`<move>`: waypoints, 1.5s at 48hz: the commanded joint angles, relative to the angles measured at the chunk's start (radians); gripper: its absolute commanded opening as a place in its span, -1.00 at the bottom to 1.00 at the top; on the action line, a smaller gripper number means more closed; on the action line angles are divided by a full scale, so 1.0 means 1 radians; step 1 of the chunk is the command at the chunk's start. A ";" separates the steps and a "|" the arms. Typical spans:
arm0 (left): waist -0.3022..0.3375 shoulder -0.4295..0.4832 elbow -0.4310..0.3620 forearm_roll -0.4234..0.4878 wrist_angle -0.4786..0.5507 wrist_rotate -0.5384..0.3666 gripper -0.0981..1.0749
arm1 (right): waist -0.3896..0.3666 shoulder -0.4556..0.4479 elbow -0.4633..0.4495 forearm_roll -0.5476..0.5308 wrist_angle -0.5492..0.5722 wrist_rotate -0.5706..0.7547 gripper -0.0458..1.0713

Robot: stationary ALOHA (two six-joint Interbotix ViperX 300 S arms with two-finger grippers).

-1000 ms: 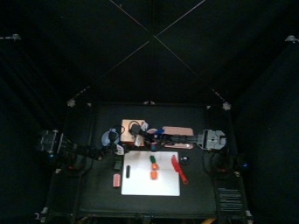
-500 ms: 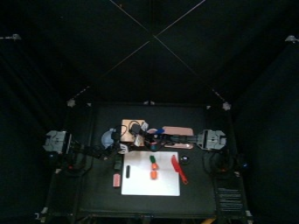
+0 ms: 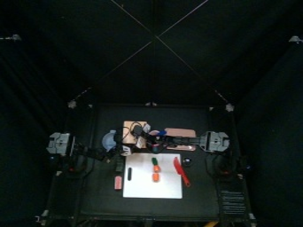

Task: Open drawer

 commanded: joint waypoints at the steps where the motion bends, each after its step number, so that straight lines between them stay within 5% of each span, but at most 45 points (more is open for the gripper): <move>1: 0.003 -0.012 -0.011 0.000 -0.003 0.003 0.05 | 0.002 0.000 0.015 0.015 0.000 0.002 -0.74; 27: -0.172 -0.063 -0.021 -0.011 0.041 -0.003 -0.02 | -0.002 -0.002 0.018 0.034 0.003 0.002 -0.74; 46: -0.325 -0.066 -0.029 -0.135 0.078 -0.003 -0.02 | -0.002 -0.002 0.014 0.041 0.003 0.002 -0.74; 72: -0.357 -0.026 -0.066 -0.147 0.087 -0.003 -0.02 | -0.002 -0.002 0.012 0.044 0.003 0.002 -0.74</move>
